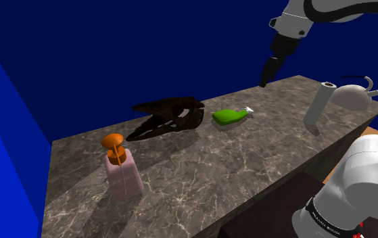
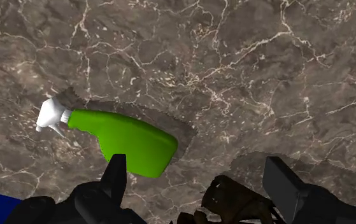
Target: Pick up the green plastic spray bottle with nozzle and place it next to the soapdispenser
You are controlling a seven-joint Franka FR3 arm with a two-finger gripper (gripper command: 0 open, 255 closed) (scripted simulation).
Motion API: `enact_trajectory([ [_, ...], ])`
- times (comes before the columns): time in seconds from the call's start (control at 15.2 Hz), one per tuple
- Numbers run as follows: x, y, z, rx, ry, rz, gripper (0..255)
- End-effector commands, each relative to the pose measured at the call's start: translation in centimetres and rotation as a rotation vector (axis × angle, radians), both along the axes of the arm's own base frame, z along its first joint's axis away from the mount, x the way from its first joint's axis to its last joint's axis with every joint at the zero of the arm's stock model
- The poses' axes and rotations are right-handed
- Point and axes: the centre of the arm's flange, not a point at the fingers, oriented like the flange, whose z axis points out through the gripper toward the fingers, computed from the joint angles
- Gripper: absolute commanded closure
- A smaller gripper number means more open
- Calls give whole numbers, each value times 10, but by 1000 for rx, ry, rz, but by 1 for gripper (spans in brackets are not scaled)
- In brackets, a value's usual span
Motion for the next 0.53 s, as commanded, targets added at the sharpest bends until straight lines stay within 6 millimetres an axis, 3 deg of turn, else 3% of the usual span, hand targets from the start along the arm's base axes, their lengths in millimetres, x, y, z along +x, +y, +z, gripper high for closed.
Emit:
enact_trajectory([
  [0.0,8,-20,-23,-7,12,114,0],
  [0.46,51,-74,-91,-27,53,482,0],
])
